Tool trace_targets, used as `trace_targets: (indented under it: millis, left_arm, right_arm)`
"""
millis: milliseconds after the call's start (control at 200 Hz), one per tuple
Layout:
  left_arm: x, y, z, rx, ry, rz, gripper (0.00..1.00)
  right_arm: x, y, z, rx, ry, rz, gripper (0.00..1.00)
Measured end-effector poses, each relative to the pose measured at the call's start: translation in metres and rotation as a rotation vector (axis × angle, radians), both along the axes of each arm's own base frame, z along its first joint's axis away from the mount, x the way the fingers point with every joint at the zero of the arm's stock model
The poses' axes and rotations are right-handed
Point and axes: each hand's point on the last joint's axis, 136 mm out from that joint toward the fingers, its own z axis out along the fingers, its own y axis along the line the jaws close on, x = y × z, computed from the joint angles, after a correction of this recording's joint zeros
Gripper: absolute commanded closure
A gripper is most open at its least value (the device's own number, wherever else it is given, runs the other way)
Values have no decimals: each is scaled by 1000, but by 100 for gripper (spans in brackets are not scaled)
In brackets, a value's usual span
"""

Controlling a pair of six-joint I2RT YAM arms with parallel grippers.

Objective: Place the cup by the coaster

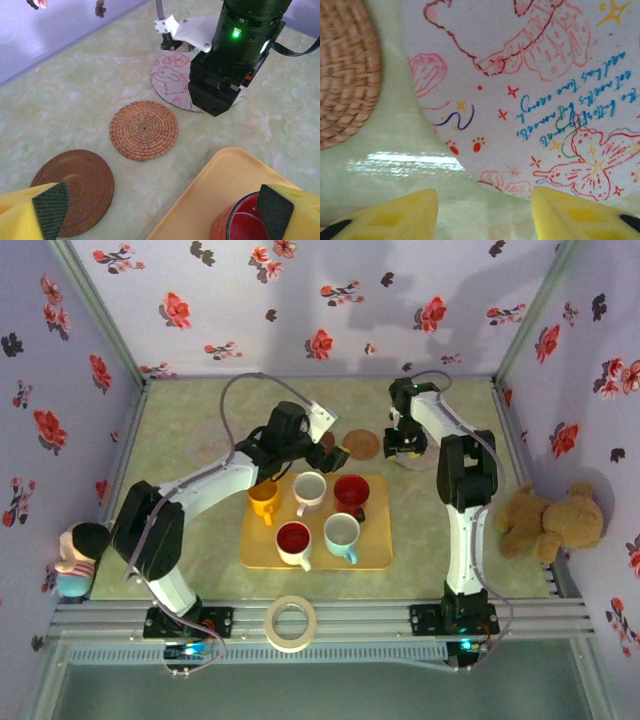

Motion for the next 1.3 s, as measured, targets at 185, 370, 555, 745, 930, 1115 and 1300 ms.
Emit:
trace_targets:
  millis: [185,370,555,745,930,1115,1300]
  left_arm:
    - [1,8,21,-12,-45,37,0]
    - [0,21,57,-41,-118,87,0]
    - [-2,46,89,-67,-198,185,0]
    - [-8,73,112,-79,-249,282,0]
    - [-22,98,127,-67,-263,340,0]
    - [-33,121,122,-46,-201,423,0]
    - [-49,142,120,-57,-146,483,0]
  right_arm:
    - [3,6,32,51,-79,-19,32]
    - [4,12,67,113,-177,-32,23]
    - [0,21,100,193,-284,-46,9]
    - [-6,34,135,263,-404,-24,0]
    - [-17,54,161,318,-515,44,0]
    - [-29,74,183,366,-620,124,0]
    - [-51,100,191,429,-688,216,0]
